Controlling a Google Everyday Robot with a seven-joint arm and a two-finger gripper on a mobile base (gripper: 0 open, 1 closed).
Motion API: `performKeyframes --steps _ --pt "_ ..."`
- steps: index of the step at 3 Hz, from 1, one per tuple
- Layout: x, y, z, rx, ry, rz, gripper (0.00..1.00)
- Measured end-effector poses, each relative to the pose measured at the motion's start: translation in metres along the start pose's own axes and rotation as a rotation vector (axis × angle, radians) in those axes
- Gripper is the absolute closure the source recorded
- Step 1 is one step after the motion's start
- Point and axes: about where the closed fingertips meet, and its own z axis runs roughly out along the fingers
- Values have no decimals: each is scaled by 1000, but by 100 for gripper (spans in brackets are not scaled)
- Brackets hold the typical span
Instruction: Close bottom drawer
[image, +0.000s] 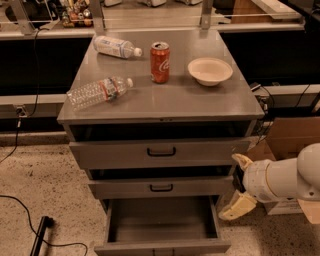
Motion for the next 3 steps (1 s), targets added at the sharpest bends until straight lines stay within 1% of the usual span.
performKeyframes --steps 1,2,3 --pt "38 3 43 -76 -19 -5 0" --pt "54 5 72 -119 -166 -6 0" --pt "76 15 84 -122 -199 -31 0"
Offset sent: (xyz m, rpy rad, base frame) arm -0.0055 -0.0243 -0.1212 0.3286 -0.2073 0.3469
